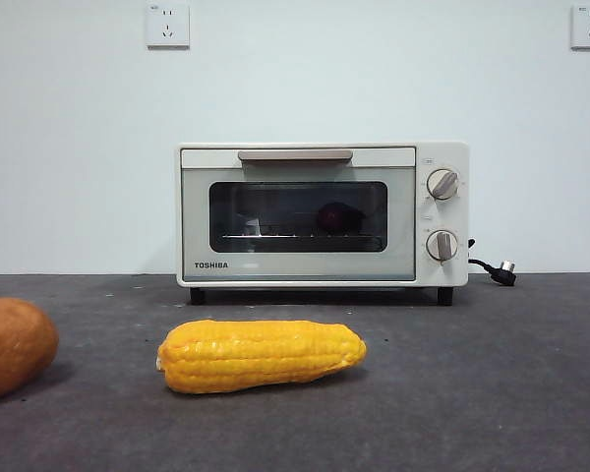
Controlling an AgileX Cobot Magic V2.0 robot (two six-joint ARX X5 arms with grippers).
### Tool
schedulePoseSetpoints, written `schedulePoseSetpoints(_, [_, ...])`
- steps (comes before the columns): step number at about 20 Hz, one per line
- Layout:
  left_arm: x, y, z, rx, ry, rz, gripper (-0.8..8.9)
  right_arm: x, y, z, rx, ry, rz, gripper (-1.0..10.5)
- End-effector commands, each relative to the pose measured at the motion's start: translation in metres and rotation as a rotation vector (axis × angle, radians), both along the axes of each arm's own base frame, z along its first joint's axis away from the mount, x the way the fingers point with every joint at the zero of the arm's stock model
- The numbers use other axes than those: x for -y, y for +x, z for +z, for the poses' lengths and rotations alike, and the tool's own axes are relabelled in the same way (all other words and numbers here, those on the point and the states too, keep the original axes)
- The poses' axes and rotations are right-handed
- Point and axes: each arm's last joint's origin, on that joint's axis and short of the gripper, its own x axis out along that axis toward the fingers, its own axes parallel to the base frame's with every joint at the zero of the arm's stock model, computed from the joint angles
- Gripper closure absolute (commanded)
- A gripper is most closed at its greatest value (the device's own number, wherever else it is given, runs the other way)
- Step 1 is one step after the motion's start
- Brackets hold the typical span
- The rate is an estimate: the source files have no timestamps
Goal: Take the eggplant from the table,put the eggplant in the oven
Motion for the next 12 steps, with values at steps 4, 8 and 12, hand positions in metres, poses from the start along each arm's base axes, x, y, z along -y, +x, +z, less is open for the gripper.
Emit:
schedulePoseSetpoints(4, [-0.001, 0.010, -0.058, -0.080, -0.058, 0.014, 8.18, 0.001, -0.001, -0.002, -0.016, -0.018, 0.003, 9.5])
schedulePoseSetpoints(8, [-0.001, 0.012, -0.086, -0.103, -0.066, 0.021, 8.18, 0.001, -0.001, -0.002, -0.016, -0.018, 0.003, 9.5])
schedulePoseSetpoints(12, [-0.001, 0.015, -0.113, -0.143, -0.105, 0.037, 8.18, 0.001, -0.001, -0.002, -0.016, -0.018, 0.003, 9.5])
